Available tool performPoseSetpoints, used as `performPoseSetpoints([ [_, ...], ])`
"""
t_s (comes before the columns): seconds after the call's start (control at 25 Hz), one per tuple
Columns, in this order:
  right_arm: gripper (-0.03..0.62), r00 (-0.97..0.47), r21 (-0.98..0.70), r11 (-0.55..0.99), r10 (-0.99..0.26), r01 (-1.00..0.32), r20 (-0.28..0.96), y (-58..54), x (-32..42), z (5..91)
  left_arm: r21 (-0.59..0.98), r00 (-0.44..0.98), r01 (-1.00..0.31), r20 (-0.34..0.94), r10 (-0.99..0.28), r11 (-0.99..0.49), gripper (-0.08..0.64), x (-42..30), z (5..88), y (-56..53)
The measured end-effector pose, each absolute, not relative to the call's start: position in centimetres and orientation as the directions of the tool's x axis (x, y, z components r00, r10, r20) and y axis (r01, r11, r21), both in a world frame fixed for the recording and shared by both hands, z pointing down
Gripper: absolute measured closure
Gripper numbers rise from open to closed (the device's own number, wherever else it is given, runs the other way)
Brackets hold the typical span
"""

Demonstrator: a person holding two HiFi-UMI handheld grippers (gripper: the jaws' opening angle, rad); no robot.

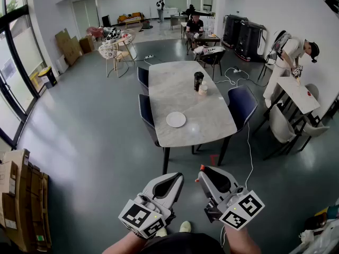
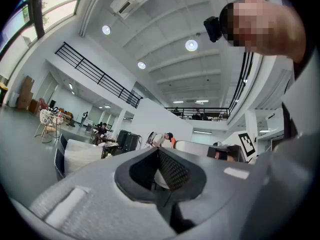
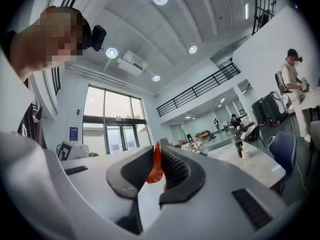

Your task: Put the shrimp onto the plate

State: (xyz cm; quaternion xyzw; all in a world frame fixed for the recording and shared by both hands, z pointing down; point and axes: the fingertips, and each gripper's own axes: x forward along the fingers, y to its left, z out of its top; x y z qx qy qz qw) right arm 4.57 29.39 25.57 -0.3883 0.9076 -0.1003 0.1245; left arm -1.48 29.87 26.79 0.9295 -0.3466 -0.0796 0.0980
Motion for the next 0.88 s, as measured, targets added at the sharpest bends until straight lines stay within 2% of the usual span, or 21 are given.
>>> performPoseSetpoints([
  [0.4,0.541,-0.691,-0.287,0.695,-0.711,-0.659,-0.135,29.3,4.9,25.9,0.226,0.746,-0.634,-0.072,-0.662,-0.740,0.552,-0.6,26.9,29.7],
  [0.88,0.541,-0.693,-0.303,0.708,-0.700,-0.638,-0.175,28.5,7.1,25.7,0.208,0.735,-0.650,-0.071,-0.674,-0.731,0.552,1.4,26.9,29.0],
])
